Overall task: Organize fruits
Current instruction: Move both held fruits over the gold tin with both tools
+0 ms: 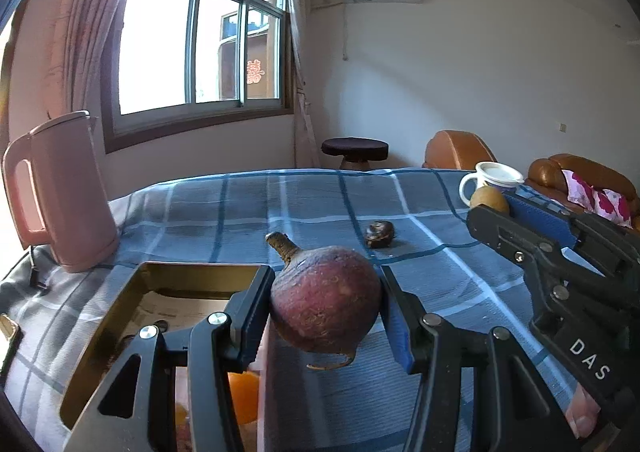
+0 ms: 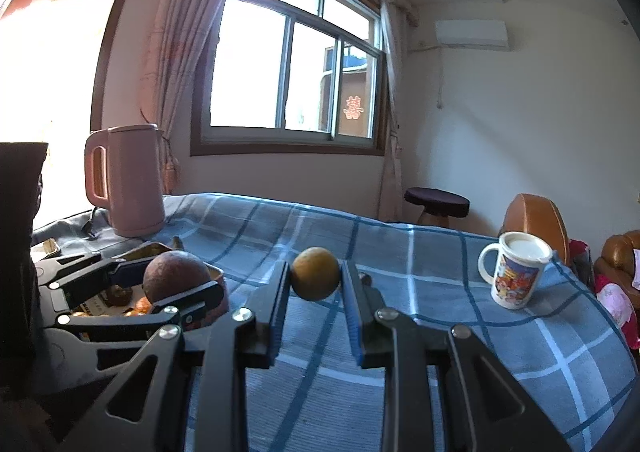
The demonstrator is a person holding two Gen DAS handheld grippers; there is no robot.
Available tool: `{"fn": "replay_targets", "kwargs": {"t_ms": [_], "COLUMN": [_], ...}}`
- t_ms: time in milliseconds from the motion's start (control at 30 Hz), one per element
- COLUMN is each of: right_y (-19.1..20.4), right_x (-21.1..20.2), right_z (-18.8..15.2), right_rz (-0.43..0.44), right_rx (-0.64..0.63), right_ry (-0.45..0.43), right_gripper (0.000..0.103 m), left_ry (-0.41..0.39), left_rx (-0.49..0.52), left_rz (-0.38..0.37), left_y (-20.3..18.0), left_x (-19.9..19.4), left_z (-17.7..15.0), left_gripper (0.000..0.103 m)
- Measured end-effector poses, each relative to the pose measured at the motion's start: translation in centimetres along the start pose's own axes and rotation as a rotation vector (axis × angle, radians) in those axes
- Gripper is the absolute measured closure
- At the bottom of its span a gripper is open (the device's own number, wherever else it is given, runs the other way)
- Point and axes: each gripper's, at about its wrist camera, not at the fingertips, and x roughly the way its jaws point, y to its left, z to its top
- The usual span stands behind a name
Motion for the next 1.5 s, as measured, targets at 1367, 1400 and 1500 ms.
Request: {"fn": "replay_targets", "kwargs": {"t_ms": [1367, 1400, 1500], "right_y": [8.8, 8.8, 9.2], "right_x": [2.6, 2.6, 3.0], "right_z": [1.6, 1.6, 1.7], "right_rz": [0.176, 0.179, 0.189], "right_rx": [-0.12, -0.121, -0.127], "right_ry": [0.005, 0.006, 0.012], "right_gripper": [0.074, 0.074, 0.074], "left_ry": [0.02, 0.023, 0.032], "left_rx": [-0.064, -0.067, -0.078], "left_rz": [0.181, 0.185, 0.198], "left_y": [9.7, 10.0, 10.8], "left_x": [-1.7, -1.7, -1.5], "left_z": [-0.8, -0.9, -1.0], "left_gripper": [0.05, 0.05, 0.05]}}
